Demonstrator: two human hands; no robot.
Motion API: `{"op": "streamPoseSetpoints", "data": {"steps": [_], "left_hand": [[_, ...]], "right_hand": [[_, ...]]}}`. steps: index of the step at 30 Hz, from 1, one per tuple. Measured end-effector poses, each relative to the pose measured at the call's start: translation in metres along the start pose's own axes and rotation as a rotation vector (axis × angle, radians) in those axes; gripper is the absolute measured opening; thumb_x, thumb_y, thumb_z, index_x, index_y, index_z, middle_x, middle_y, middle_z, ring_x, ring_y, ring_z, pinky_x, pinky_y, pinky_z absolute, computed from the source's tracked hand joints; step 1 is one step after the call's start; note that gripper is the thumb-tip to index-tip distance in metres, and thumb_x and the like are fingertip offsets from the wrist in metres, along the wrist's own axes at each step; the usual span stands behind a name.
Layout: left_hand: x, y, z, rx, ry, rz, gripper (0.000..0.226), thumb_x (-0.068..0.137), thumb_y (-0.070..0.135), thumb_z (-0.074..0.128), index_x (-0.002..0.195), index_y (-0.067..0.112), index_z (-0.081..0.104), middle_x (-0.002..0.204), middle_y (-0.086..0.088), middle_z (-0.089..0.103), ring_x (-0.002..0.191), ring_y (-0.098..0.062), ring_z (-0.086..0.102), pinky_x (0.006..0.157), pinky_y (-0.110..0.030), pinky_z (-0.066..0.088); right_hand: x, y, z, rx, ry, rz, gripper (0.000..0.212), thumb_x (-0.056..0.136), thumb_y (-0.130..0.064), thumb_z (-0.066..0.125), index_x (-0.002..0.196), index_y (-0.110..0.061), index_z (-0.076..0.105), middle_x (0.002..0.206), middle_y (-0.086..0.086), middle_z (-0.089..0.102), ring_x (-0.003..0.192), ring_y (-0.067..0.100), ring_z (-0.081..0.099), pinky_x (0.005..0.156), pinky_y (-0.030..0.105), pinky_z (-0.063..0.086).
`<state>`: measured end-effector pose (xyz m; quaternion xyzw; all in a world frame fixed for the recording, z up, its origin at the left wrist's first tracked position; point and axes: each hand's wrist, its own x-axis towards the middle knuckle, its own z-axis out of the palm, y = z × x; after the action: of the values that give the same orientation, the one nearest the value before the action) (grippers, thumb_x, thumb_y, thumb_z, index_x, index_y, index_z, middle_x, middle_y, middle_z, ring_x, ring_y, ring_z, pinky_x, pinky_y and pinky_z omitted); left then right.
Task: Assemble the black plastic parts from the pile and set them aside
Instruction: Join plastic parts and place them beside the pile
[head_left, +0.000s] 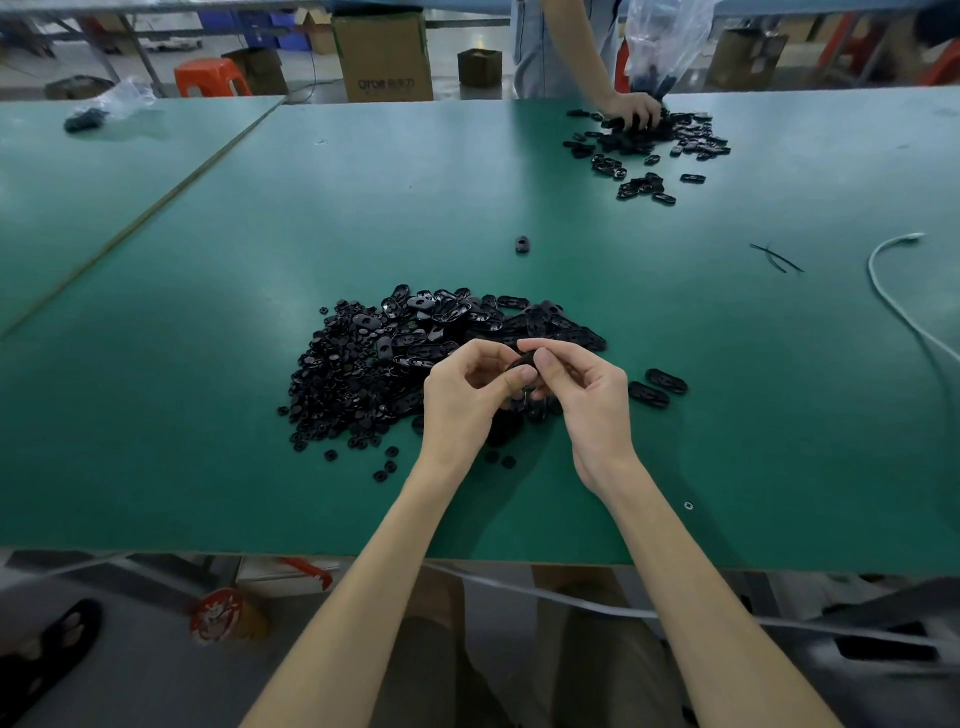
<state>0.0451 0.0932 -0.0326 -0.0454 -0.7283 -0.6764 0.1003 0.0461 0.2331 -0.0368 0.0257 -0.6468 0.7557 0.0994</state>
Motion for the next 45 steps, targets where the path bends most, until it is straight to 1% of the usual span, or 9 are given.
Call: {"op": "streamPoseSetpoints", "data": {"steps": [6,15,19,26,31,33,38,43,45], "left_hand": [[0.0004,0.0021,0.0013,0.030,-0.021,-0.008,0.016,0.085,0.022,0.084,0.089,0.012,0.073,0.075,-0.002,0.074,0.062,-0.016,0.069,0.060,-0.027,0.056],[0.0014,0.0009,0.0036,0.113,-0.054,-0.008,0.014,0.088,0.025,0.082,0.088,0.014,0.074,0.068,0.006,0.071,0.057,-0.012,0.065,0.060,-0.030,0.056],[0.0015,0.0013,0.0041,0.121,-0.094,-0.003,0.015,0.092,0.023,0.077,0.090,0.009,0.075,0.067,-0.002,0.072,0.058,-0.012,0.065,0.062,-0.027,0.054],[0.0021,0.0024,0.0040,0.079,-0.151,-0.011,0.011,0.091,0.013,0.077,0.089,0.003,0.074,0.072,-0.004,0.074,0.063,-0.015,0.068,0.069,-0.025,0.055],[0.0009,0.0016,0.0035,0.075,-0.116,-0.024,0.012,0.093,0.015,0.075,0.093,0.002,0.075,0.066,0.001,0.071,0.058,-0.010,0.065,0.062,-0.016,0.048],[0.0006,0.0014,0.0032,0.055,-0.084,-0.027,0.009,0.094,0.015,0.075,0.093,0.006,0.075,0.063,0.001,0.070,0.057,-0.010,0.065,0.060,-0.018,0.049],[0.0007,0.0009,-0.0003,-0.027,-0.014,-0.018,0.008,0.093,0.015,0.076,0.094,0.007,0.075,0.068,-0.005,0.073,0.060,-0.013,0.067,0.064,-0.021,0.054],[0.0006,0.0008,-0.0008,-0.048,-0.001,-0.003,0.002,0.092,0.012,0.076,0.093,0.010,0.075,0.070,-0.004,0.073,0.061,-0.012,0.067,0.063,-0.020,0.054],[0.0009,0.0004,-0.0005,-0.050,-0.005,-0.006,0.001,0.092,0.012,0.076,0.093,0.012,0.075,0.070,-0.003,0.073,0.061,-0.012,0.067,0.063,-0.020,0.054]], "right_hand": [[0.0006,-0.0002,-0.0008,0.043,0.068,0.045,0.001,0.096,-0.015,0.075,0.095,-0.014,0.075,0.079,-0.003,0.074,0.065,0.011,0.060,0.062,0.022,0.054],[-0.0001,-0.0006,-0.0011,0.035,0.079,0.048,0.013,0.097,-0.020,0.075,0.092,-0.007,0.072,0.074,0.000,0.070,0.059,0.013,0.056,0.062,0.025,0.052],[0.0003,-0.0016,0.0004,0.020,0.101,0.054,0.015,0.097,-0.023,0.075,0.092,-0.009,0.072,0.072,0.003,0.067,0.057,0.016,0.053,0.059,0.028,0.050],[0.0001,-0.0010,0.0005,0.035,0.116,0.061,0.014,0.097,-0.022,0.076,0.091,-0.009,0.072,0.067,0.001,0.066,0.055,0.014,0.054,0.056,0.026,0.050],[-0.0018,-0.0037,0.0012,0.022,0.083,0.013,0.004,0.098,-0.016,0.074,0.101,-0.017,0.072,0.077,-0.003,0.067,0.056,0.014,0.055,0.058,0.025,0.051],[-0.0027,-0.0047,0.0011,-0.025,0.079,-0.025,0.012,0.097,-0.011,0.073,0.101,-0.022,0.072,0.084,-0.005,0.065,0.059,0.015,0.057,0.061,0.025,0.052],[-0.0040,-0.0049,0.0044,-0.175,0.035,-0.083,0.020,0.098,-0.006,0.071,0.098,-0.027,0.074,0.105,0.011,0.067,0.081,0.019,0.064,0.070,0.033,0.056],[-0.0044,-0.0052,0.0066,-0.333,0.025,-0.143,0.015,0.098,-0.011,0.072,0.097,-0.026,0.077,0.106,-0.004,0.063,0.082,0.010,0.065,0.073,0.032,0.058],[-0.0045,-0.0054,0.0069,-0.367,0.025,-0.153,0.016,0.098,-0.010,0.072,0.097,-0.026,0.075,0.106,-0.006,0.063,0.083,0.008,0.066,0.071,0.025,0.056]]}}
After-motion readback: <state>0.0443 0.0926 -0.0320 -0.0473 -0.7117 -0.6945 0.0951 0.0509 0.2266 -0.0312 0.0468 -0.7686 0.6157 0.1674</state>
